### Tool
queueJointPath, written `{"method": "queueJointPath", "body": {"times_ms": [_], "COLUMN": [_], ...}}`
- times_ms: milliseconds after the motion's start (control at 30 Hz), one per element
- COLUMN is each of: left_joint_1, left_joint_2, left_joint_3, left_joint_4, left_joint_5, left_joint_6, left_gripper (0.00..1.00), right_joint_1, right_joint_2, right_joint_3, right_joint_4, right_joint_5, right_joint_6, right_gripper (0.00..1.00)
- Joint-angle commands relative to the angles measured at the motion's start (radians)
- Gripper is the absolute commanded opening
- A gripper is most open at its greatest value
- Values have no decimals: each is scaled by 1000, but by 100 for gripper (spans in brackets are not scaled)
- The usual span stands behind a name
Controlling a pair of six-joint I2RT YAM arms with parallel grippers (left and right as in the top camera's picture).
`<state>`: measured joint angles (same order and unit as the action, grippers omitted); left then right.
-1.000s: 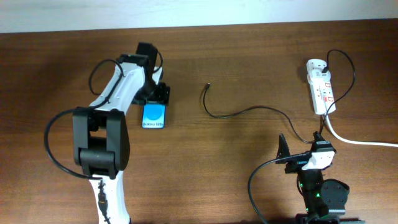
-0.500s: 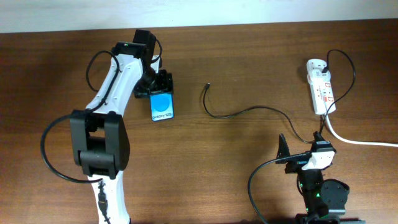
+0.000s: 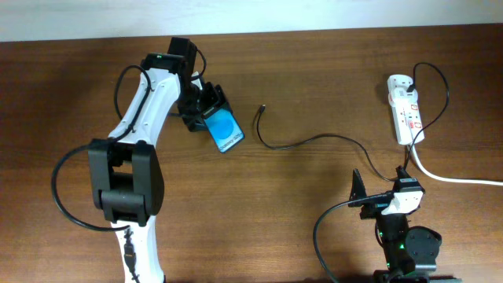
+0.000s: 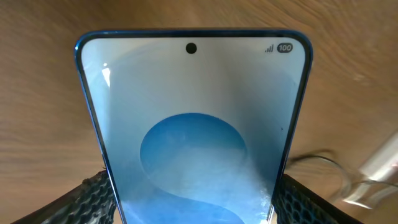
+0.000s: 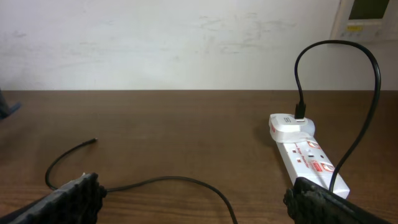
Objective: Plug charger to phone and switch on socket
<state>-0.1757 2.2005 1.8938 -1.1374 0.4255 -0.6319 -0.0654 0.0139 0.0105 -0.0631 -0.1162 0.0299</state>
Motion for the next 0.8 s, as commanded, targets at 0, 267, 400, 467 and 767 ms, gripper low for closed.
{"method": "queueJointPath", "body": {"times_ms": [0, 267, 400, 467, 767], "left_joint_1": [9, 74, 98, 104, 114], "left_joint_2": [-7, -7, -7, -7, -7], "left_joint_3": [26, 26, 26, 26, 26], "left_joint_4": [-1, -1, -1, -1, -1], "left_joint_5": [212, 458, 509, 523, 575], "left_joint_6": [-168, -435, -449, -449, -493], "left_gripper": [0, 0, 0, 0, 0], "right_joint_1": [5, 5, 5, 5, 5], "right_joint_2": [-8, -8, -7, -3, 241], "right_joint_3": [-5, -5, -4, 4, 205], "right_joint_4": [15, 132, 124, 115, 87], "right_joint_5": [5, -11, -34, -46, -96], "right_joint_6": [5, 6, 104, 138, 144], "right_gripper": [98, 98, 98, 98, 98]}}
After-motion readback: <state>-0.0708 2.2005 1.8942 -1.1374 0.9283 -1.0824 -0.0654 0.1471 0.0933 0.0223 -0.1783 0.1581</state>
